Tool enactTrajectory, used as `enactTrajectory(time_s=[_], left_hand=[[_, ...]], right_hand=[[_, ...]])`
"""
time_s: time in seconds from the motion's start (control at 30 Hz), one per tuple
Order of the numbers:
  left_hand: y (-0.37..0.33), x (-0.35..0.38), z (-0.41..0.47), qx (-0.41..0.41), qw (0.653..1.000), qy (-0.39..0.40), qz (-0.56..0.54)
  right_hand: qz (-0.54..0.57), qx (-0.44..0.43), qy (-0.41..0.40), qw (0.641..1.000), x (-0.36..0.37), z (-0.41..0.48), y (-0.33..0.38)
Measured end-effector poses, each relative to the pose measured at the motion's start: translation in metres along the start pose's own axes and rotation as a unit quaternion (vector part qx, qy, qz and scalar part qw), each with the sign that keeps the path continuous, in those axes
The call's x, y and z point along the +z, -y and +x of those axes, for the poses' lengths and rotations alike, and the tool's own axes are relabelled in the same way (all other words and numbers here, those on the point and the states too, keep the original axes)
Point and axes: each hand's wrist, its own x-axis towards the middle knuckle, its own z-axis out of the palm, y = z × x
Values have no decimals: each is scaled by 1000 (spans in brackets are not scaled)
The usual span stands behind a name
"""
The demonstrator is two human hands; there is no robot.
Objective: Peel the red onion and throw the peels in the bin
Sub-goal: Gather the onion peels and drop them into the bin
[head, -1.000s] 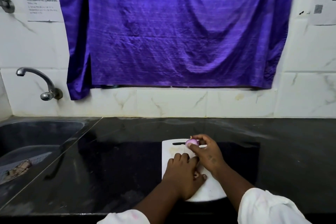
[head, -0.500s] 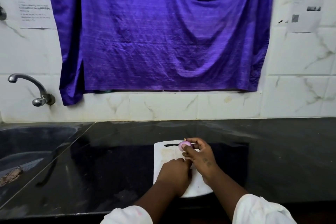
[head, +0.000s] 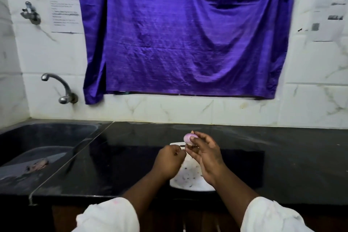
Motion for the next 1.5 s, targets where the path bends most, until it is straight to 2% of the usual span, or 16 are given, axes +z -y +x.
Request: enactTrajectory(time_s=[0.2,0.27,0.4,0.53,0.77,0.9,1.07,1.13,1.33,1.43,1.5], left_hand=[[34,-93,-52,-75,971,-132,-182],[48,-123,-80,-96,961,-177,-191],[98,-174,-152,-150,932,-255,-212],[171,-202,-225,-227,908,-314,-161],[310,-183,-317,-386,861,-303,-131],[362,-158,-323,-458,845,-272,-50],[389,-140,-318,-536,815,-220,17],[398,-137,-322,-532,817,-212,64],[389,-144,-325,-457,841,-255,138],[367,-146,-315,-383,852,-273,230],[343,-141,-303,-306,880,-300,206]], right_hand=[[10,48,148,988,93,-46,-41],[32,63,177,982,123,-67,-64],[42,148,255,955,176,-113,-128],[3,244,295,924,205,-163,-208],[-142,375,266,877,208,-213,-342],[-212,379,268,860,199,-210,-382],[-259,366,280,849,186,-199,-395],[-263,364,270,852,181,-191,-397],[-252,357,277,856,174,-171,-377],[-261,320,298,861,176,-174,-355],[-253,287,307,871,175,-175,-334]])
